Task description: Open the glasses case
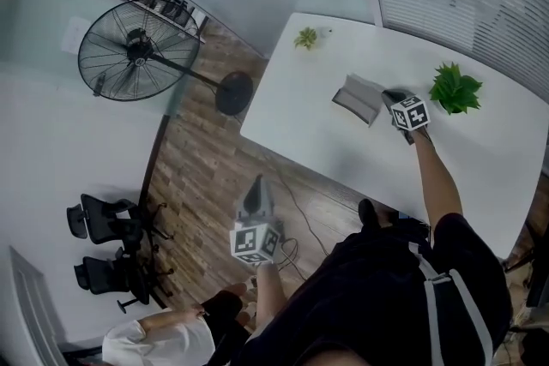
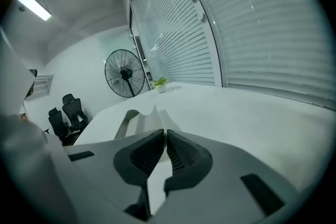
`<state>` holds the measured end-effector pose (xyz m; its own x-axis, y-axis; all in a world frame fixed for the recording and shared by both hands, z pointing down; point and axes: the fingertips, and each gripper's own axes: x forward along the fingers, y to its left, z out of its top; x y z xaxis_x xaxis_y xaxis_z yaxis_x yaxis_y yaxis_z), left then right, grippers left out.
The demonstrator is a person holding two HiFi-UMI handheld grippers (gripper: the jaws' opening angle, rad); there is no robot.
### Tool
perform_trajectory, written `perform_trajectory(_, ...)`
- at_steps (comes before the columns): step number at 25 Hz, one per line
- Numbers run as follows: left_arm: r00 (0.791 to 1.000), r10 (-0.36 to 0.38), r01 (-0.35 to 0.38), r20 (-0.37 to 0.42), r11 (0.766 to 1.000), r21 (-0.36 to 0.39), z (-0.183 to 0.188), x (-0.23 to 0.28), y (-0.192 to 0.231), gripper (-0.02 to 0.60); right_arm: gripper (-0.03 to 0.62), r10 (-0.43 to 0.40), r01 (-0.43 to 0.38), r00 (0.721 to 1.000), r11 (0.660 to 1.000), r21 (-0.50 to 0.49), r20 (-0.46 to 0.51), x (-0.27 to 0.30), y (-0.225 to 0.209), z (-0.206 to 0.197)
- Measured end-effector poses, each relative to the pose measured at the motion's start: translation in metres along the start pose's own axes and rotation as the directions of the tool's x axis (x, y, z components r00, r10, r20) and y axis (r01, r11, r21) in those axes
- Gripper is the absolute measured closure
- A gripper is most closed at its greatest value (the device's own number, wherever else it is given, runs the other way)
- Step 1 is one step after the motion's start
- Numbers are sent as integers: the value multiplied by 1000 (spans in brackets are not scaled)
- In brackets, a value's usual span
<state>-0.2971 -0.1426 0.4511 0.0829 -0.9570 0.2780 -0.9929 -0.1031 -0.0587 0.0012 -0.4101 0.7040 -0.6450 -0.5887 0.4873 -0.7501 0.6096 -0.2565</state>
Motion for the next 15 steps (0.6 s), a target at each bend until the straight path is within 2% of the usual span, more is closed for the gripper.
perform_trajectory(6,1000,-15,15,5,1000,3,0,1,-5,581,569,27,-32,998,997,77,64,-9,2,9)
perform_trajectory(11,999,-29,29,32,1000,5,3,5,-5,581,569,-10,-28,974,987,161,226,-44,-12,53)
perform_trajectory(13,999,-27,27,45,1000,-1,5,5,-3,581,569,-10,-18,962,995,103,271,-63,-1,78)
perform_trajectory(15,997,-27,28,68,1000,-6,9,7,-4,581,571,-3,14,951,999,-32,310,-86,22,105)
